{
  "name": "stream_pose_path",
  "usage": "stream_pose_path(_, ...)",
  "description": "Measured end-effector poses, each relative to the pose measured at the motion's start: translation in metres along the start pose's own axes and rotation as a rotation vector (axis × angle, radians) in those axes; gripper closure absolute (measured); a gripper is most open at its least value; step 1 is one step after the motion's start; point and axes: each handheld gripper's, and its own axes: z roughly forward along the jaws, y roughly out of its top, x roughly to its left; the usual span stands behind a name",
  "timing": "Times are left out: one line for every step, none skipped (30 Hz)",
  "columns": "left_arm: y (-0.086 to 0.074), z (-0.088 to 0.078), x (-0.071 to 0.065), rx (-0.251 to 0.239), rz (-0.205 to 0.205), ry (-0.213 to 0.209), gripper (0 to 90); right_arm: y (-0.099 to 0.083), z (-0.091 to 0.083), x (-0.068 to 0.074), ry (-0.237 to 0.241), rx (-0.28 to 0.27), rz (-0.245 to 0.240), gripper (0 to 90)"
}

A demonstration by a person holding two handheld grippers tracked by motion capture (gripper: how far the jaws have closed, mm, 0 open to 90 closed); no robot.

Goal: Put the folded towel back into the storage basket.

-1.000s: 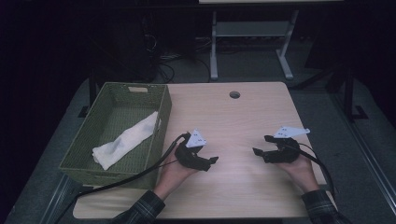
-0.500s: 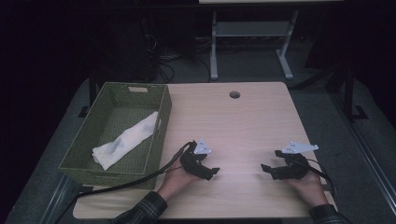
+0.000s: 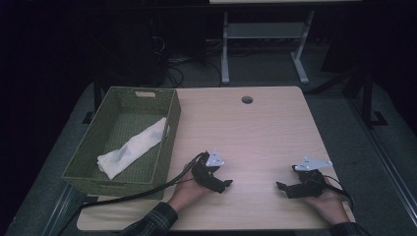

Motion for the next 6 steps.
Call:
stream_pose_path(0.0,0.0,0.0,0.0,0.0,0.0,12.2,-0.0003,0.0,-0.0003,0.001,-0.003,-0.002,9.8)
stream_pose_path(0.0,0.0,0.0002,0.0,0.002,-0.001,12.2,-0.0003,0.0001,-0.0001,0.001,-0.004,-0.001,9.8)
stream_pose_path(0.0001,0.0,0.0004,0.001,0.003,-0.002,12.2,-0.0003,0.0001,-0.0001,0.001,-0.003,0.0,9.8)
stream_pose_path(0.0001,0.0,0.0005,0.001,0.004,-0.003,12.2,-0.0003,0.0001,-0.0002,0.001,-0.004,-0.001,9.5)
stream_pose_path(0.0001,0.0001,0.0005,0.001,0.005,-0.003,12.2,-0.0002,0.0003,-0.0003,-0.001,-0.003,-0.001,9.0)
stream_pose_path(0.0002,0.0001,0.0006,0.001,0.005,-0.004,12.2,-0.0002,0.0004,-0.0005,-0.001,-0.002,0.0,8.8)
